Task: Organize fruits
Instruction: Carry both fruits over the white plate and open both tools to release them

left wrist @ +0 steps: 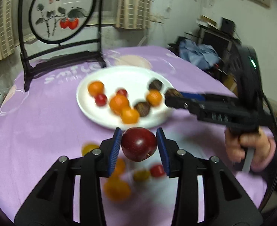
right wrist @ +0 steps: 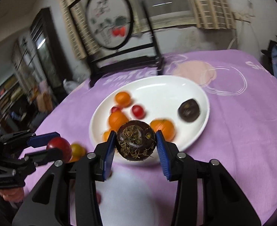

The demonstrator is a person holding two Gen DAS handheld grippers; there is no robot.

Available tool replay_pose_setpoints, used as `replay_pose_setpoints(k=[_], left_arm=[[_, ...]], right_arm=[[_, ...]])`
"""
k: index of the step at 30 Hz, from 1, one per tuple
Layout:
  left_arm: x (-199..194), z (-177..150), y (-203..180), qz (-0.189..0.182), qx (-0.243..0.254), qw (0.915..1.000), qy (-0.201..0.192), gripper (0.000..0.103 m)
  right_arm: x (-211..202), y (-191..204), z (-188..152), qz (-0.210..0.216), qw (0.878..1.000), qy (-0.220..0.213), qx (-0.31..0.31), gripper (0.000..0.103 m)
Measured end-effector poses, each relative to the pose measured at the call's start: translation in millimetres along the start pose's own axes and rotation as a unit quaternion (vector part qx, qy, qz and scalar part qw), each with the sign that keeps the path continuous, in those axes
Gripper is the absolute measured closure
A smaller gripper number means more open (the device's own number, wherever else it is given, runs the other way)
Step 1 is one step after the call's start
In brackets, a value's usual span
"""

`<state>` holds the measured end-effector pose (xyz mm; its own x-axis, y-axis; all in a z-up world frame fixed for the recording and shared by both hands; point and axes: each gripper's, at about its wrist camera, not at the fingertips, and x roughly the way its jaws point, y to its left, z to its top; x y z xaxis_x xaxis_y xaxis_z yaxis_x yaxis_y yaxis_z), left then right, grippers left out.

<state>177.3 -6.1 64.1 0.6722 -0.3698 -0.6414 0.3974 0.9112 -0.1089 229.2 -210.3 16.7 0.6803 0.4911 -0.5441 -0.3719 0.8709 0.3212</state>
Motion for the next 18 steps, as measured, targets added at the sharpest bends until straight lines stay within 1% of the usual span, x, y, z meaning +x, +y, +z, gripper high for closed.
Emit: replay_pose_setpoints(k=[3, 6, 10, 13, 14, 15, 16, 17, 18], left_arm=[[26, 27, 16, 0.021, -0.037, 0.9991, -0.004, 0.064], [52, 44, 37, 0.035, -0.079, 0.9963, -0.001, 0.064], [80, 54, 58, 0.05, -0.114, 0.9922, 0.011, 0.064], [92, 57, 65, 0.054, -0.124, 0.9908, 0.016, 0.063], [94, 57, 66, 0.055, -0.125, 0.9904, 0.017, 0.062], [94, 57, 67, 0.059, -0.127, 0.99, 0.018, 0.059], [93, 56, 67, 0.062, -0.127, 0.9899, 0.016, 0.043], [88, 57, 67, 0.068, -0.127, 0.9896, 0.009, 0.028], [80, 59, 65, 0.08, -0.126, 0.9887, -0.006, 0.025]], right_arm=[[16, -12, 12, -0.011, 1.0, -0.009, 0.018, 0.06], [26, -19, 21, -0.018, 1.0, -0.014, 0.02, 0.06], [40, -20, 29, -0.024, 1.0, -0.014, 0.007, 0.06], [49, -18, 32, -0.024, 1.0, -0.006, -0.005, 0.059], [51, -17, 32, -0.03, 0.999, -0.003, -0.011, 0.056], [50, -15, 32, -0.036, 0.999, -0.002, -0.015, 0.053], [48, -14, 32, -0.04, 0.999, -0.005, -0.019, 0.05], [46, -14, 33, -0.041, 0.999, -0.008, -0.02, 0.046], [43, -13, 34, -0.043, 0.999, -0.01, -0.02, 0.046]])
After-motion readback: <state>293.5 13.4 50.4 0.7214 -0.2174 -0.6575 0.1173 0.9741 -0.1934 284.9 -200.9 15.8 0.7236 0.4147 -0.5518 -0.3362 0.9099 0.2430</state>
